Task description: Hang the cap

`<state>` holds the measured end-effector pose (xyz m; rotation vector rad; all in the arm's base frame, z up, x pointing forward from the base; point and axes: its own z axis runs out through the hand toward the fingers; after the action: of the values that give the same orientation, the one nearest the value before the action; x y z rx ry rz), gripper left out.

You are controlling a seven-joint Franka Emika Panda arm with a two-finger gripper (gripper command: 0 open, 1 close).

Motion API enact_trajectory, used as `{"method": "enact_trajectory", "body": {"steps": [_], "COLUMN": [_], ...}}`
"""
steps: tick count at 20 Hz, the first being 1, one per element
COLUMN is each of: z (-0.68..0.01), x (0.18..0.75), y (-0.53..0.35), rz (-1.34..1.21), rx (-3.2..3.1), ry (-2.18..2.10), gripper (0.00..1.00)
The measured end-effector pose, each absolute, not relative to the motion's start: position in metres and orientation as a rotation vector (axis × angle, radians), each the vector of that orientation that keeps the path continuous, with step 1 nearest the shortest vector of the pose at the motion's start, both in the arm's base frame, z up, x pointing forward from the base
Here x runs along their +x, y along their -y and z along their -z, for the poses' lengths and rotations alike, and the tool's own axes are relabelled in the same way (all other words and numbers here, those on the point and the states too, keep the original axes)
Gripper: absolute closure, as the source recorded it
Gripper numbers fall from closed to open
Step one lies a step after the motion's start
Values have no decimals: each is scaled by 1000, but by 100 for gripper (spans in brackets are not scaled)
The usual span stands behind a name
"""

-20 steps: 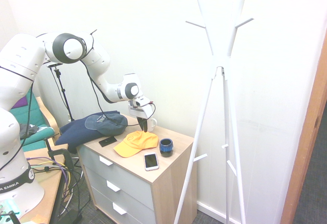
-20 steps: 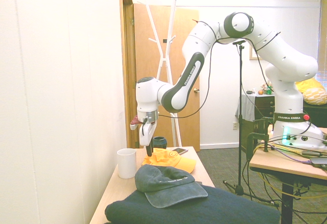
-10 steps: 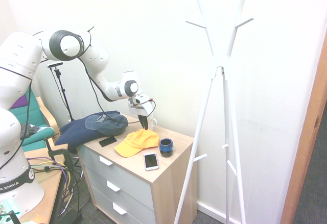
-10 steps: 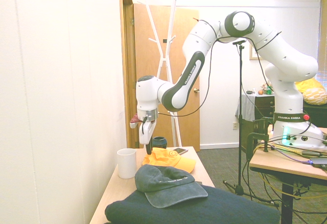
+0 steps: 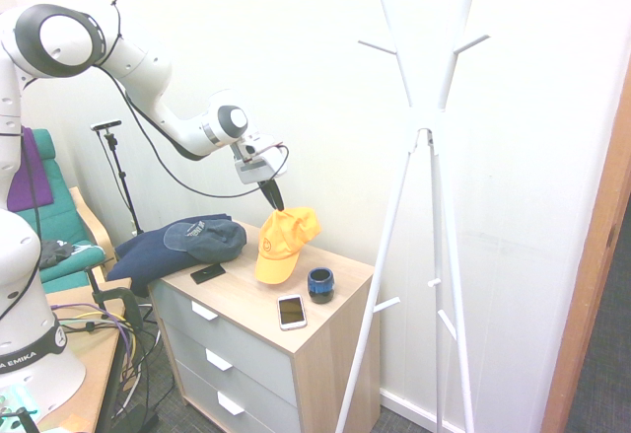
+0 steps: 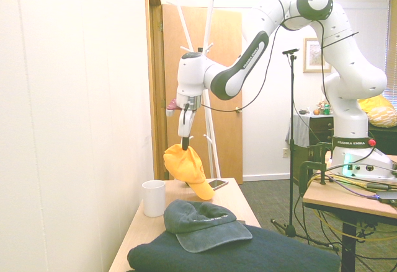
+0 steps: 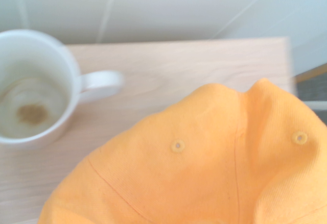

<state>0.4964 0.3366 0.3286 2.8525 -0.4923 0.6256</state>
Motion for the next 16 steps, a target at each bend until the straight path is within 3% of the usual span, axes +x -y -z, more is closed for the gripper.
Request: {"method": "enact_trajectory", "body": {"steps": [7,16], "z": [-514,-644], "x": [496,501], "y": [-249,-158], "rz": [-933,-1188], "rx": [2611,2140], "ry": [655,672], "gripper": [100,100]}}
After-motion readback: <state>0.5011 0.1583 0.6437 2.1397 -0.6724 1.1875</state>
